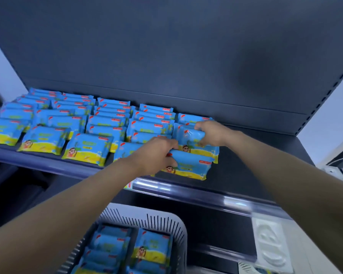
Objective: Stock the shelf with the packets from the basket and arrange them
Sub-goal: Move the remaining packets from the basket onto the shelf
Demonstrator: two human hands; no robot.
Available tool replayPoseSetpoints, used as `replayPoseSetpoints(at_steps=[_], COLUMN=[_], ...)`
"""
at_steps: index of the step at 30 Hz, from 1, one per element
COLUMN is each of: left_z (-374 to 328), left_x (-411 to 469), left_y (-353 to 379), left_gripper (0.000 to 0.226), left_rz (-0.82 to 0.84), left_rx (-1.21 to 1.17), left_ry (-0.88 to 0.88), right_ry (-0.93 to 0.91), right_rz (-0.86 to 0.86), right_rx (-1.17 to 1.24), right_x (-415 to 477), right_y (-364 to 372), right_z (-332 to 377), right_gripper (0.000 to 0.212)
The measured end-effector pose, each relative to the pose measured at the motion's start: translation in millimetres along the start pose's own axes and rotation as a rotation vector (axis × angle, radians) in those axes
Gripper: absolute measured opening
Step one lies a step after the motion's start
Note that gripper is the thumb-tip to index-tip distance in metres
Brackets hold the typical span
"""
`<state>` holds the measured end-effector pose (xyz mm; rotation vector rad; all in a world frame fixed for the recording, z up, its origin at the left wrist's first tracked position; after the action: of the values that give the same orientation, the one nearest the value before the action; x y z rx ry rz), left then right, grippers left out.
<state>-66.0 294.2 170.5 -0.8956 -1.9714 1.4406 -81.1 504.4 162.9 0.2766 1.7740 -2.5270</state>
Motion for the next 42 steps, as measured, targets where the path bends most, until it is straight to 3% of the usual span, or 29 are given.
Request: replayPoseSetpoints(at_steps=[7,11,16,23,35,42], left_z=[3,7,12,8,4,9], left_x=[40,65,90,90,2,-75], left_y=[12,19,29,32,-66,-105], left_gripper=[0.021,0.023,0.049,0.050,0.052,0.054], left_rz=[0.018,-0.011,-0.094,-0.178,-0.728,-0.897], left_rx=[-0.058,-0.049,0.225,0.383,0.487,0.485], left_ry=[-0.081,-0.140,-0.150,-0.108,0.116,0.161], right_ry=[-0.057,-0.060,-0.040,-0.064,-0.245,-0.314], right_rz=[-0.049,-0.127,-0.332,-0.422,-0.751,-0.930], right_rx=[0.033,0.063,0.165,0.010,-0.090,-0.075], right_x=[32,34,20,-13,-84,-132], right_y=[-13,-13,-26,-35,-59,-51], right_z=[-11,-18,-22,-5,106,169], right_gripper=[0.052,0.042,0.025,0.034,0.049,0.048])
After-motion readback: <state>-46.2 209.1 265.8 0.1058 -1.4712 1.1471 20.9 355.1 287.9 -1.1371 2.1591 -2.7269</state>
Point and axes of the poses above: each hand's wrist, its own x-axis towards the middle knuckle, its own y-axis out of the palm, z = x × y, the point moved 2 cm from there along x, towards the middle knuckle, and after that the axes turned 11 degrees about x, right-handed, at the moved point
